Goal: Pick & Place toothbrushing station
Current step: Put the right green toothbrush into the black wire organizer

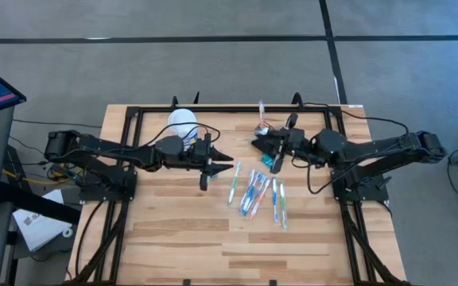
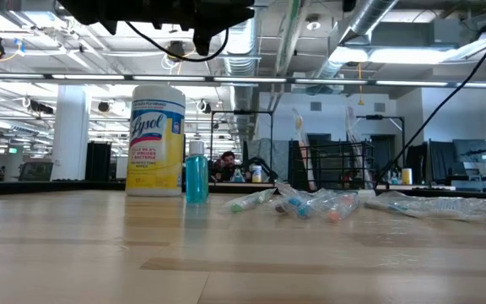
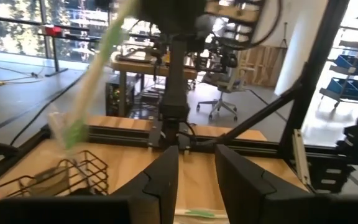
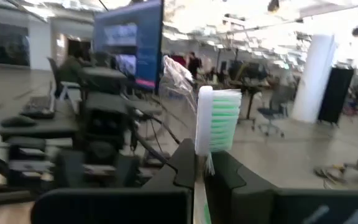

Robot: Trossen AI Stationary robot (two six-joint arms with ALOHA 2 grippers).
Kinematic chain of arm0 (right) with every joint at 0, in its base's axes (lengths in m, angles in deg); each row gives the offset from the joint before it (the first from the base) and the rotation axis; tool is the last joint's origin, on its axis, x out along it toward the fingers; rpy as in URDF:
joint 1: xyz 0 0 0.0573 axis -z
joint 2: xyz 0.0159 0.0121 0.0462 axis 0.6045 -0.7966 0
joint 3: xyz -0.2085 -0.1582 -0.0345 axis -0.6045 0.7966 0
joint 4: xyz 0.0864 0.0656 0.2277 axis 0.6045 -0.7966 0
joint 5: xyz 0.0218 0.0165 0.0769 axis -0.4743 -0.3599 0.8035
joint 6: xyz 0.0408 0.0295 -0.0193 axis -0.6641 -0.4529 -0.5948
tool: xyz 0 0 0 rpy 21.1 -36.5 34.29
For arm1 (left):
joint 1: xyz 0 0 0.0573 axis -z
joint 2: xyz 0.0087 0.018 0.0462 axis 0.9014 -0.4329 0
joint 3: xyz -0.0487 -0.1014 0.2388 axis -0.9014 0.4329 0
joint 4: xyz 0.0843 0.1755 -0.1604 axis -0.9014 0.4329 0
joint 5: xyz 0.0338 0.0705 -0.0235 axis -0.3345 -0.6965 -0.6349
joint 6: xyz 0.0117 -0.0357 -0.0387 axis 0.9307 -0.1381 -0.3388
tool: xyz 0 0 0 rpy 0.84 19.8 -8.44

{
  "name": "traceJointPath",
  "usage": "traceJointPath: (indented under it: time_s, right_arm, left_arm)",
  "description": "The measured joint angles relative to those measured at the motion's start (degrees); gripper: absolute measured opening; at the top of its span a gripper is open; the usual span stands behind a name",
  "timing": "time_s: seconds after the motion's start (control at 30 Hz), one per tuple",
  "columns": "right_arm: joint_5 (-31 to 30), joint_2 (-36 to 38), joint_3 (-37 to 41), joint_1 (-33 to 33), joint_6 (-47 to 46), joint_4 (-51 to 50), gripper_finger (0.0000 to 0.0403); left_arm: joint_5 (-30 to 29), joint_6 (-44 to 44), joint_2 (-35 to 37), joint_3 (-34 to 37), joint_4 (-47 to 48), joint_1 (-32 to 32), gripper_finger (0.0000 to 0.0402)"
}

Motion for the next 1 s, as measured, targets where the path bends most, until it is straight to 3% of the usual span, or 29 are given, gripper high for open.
traceJointPath:
  time_s: [0.43, 0.8, 1.0]
  right_arm:
    - [-0.69, -0.05, 2.53, 8.12, -3.62, -4.19, 0.0005]
    - [1.19, 0.25, 7.16, 13.97, -6.53, -3.12, 0.0005]
    - [1.42, 0.31, 10.91, 15.98, -6.78, 2.51, 0.0005]
  left_arm:
    - [0.07, 0.01, -0.02, 0.00, 0.61, 4.10, 0.0102]
    - [0.09, 0.02, -0.07, 0.00, 1.53, 5.94, 0.0102]
    - [0.08, 0.02, -0.07, 0.00, 1.84, 6.51, 0.0102]
